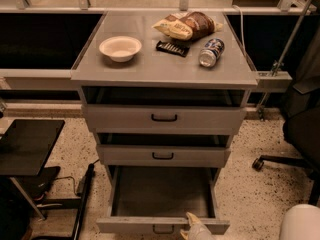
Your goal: Open bottom drawer
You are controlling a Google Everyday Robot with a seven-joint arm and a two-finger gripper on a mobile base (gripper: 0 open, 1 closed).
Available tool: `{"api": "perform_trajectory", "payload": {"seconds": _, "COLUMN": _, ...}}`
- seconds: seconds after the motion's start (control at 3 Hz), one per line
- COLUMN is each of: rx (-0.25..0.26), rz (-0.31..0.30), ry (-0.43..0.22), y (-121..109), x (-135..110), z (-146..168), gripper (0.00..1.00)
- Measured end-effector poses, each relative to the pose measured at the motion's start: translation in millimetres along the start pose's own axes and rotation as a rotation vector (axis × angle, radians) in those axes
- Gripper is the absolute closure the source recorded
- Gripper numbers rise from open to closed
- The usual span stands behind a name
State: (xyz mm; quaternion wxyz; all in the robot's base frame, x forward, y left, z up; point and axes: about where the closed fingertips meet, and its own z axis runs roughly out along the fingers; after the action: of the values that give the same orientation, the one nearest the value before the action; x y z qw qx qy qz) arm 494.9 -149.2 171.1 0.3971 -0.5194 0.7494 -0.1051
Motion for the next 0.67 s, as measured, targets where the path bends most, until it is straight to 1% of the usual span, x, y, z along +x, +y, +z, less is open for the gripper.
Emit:
{"api": "perform_trajectory", "payload": {"seconds": 0.33, "rx": 0.000, "rz": 0.000, "ry": 0.000, "y": 0.0, "x": 0.0, "z": 0.0, "gripper": 0.11}}
{"api": "perform_trajectory", "payload": {"seconds": 0.67, "rx": 0.000, "rz": 0.000, "ry": 0.000, "y": 0.0, "x": 0.0, "z": 0.0, "gripper": 0.00}}
